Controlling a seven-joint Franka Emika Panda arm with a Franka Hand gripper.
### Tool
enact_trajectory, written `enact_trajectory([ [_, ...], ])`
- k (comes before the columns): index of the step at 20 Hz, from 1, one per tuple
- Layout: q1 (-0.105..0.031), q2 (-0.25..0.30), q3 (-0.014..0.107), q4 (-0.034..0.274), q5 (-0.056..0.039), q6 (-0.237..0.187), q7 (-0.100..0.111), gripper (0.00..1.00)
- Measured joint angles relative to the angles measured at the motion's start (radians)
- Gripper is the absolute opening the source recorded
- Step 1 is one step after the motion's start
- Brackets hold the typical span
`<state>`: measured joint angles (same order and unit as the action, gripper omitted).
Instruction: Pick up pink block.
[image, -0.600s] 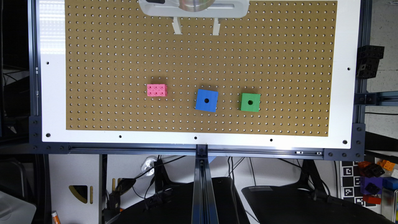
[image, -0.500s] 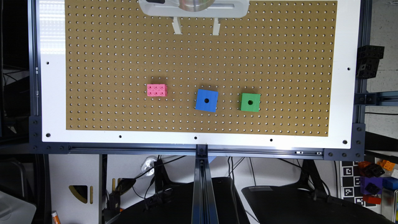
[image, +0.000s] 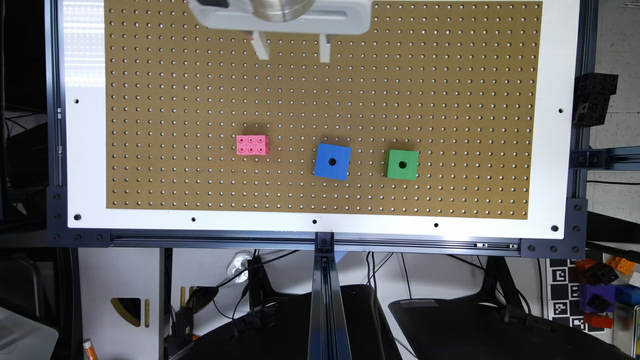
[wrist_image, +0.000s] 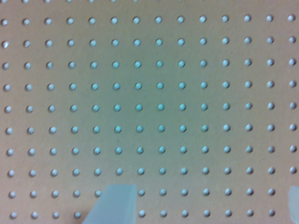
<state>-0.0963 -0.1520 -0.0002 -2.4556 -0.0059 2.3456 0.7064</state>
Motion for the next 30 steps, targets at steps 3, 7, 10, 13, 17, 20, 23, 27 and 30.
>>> enact_trajectory([
  [3, -0.003, 0.075, 0.000, 0.075, 0.0000, 0.000, -0.001, 1.00],
  [7, -0.019, 0.193, 0.000, 0.196, -0.0004, 0.000, -0.012, 1.00],
  [10, -0.031, 0.236, 0.000, 0.238, -0.0004, 0.000, -0.024, 1.00],
  [13, -0.035, 0.240, 0.000, 0.243, -0.0004, 0.000, -0.026, 1.00],
  [17, -0.043, 0.240, 0.000, 0.244, -0.0010, 0.000, -0.032, 1.00],
  [20, -0.065, 0.240, 0.000, 0.246, -0.0011, 0.000, -0.056, 1.00],
  [23, -0.080, 0.240, 0.000, 0.248, -0.0011, 0.000, -0.072, 1.00],
  [27, -0.086, 0.240, 0.000, 0.249, -0.0011, 0.000, -0.078, 1.00],
  [30, -0.090, 0.240, 0.000, 0.250, -0.0011, 0.000, -0.081, 1.00],
])
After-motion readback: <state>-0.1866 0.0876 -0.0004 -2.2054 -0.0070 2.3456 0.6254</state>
